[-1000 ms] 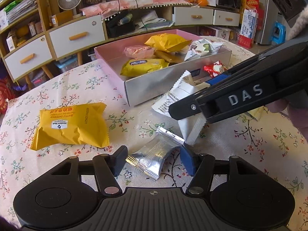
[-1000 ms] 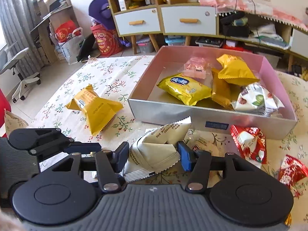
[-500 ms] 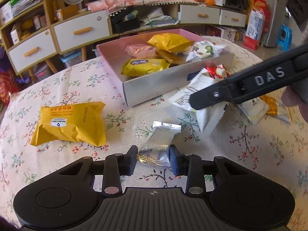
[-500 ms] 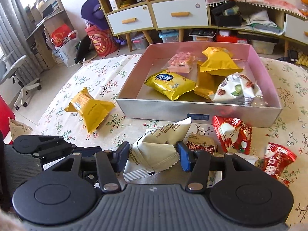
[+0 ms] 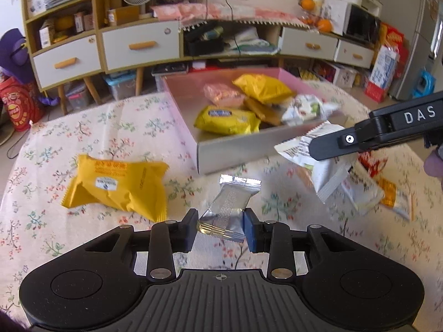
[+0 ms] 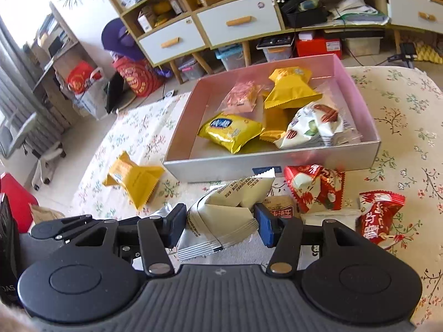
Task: Organize snacks
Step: 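Carry the silver pack with the left tool while the right tool carries the white pack over the box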
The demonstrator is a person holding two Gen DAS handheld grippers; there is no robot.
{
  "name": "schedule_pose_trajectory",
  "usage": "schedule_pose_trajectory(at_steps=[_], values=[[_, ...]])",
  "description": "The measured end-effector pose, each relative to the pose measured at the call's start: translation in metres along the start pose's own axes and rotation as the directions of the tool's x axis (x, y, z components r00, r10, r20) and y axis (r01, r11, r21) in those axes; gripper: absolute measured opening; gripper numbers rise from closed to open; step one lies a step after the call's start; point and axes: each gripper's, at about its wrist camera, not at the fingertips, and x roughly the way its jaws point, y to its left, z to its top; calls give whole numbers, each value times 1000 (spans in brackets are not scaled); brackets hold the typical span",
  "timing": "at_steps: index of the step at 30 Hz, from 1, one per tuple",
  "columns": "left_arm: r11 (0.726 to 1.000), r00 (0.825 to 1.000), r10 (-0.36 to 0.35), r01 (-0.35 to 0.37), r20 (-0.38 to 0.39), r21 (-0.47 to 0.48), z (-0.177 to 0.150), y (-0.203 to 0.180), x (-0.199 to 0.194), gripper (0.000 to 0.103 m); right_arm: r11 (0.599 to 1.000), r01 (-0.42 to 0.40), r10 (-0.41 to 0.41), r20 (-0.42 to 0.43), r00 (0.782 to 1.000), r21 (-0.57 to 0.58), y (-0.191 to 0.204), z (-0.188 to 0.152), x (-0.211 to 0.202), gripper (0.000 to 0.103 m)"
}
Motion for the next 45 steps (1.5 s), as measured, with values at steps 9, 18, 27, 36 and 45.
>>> schedule_pose_trajectory(at_steps=[9, 18, 27, 36, 45], values=[[999, 998, 24, -21, 62, -38, 23, -11, -2, 32, 999, 10, -13, 103, 995, 36, -12, 15, -15, 50], [998, 995, 63, -62, 76, -14, 59, -25, 13, 32, 998, 22, -32, 165, 986, 65, -21, 26, -8, 50], [996, 995, 92, -92, 34, 13, 77, -30, 47, 33, 996, 18, -38, 218, 975, 91, -28, 35, -1, 50], [992, 992, 127, -127, 5, 0, 80, -25, 72, 33, 997, 63, -70, 248, 966, 37, -29, 42, 16, 50], [990, 990, 142, -142, 3, -7, 83, -25, 85, 37, 993, 111, -100, 270, 958, -26, -27, 43, 23, 51]])
